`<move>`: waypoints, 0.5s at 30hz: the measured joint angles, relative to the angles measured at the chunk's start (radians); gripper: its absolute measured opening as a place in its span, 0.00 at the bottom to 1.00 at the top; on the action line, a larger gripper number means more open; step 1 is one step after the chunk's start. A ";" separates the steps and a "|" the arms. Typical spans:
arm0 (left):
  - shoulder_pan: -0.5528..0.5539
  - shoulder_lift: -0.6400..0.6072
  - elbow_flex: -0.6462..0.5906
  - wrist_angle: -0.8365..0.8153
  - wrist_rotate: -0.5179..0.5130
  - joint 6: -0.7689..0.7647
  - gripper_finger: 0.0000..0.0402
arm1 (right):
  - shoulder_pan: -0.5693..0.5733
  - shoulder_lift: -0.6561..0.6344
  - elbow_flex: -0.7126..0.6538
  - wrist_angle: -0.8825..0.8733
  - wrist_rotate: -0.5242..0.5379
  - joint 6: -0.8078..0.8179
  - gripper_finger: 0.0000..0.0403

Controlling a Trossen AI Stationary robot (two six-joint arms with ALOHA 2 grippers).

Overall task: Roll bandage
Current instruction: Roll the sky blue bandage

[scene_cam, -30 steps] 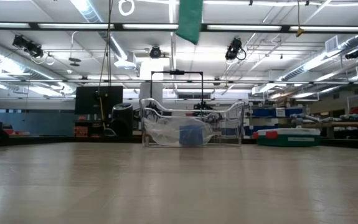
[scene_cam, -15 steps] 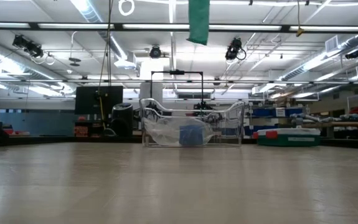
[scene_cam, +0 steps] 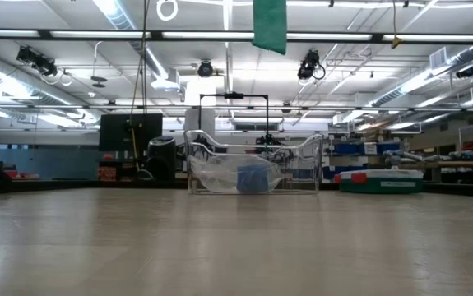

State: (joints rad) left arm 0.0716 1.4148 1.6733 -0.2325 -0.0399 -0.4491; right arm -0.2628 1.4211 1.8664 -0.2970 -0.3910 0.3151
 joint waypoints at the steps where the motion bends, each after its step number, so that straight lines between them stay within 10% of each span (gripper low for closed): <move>1: 0.000 0.003 0.000 0.015 -0.001 0.000 0.39 | 0.000 0.002 0.000 -0.007 0.001 0.006 0.00; 15: 0.000 0.008 0.001 -0.007 0.026 0.000 0.02 | -0.036 0.016 0.001 0.007 -0.022 0.112 0.00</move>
State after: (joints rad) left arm 0.0717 1.4231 1.6741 -0.2396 -0.0139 -0.4493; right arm -0.2984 1.4372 1.8671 -0.2897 -0.4134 0.4268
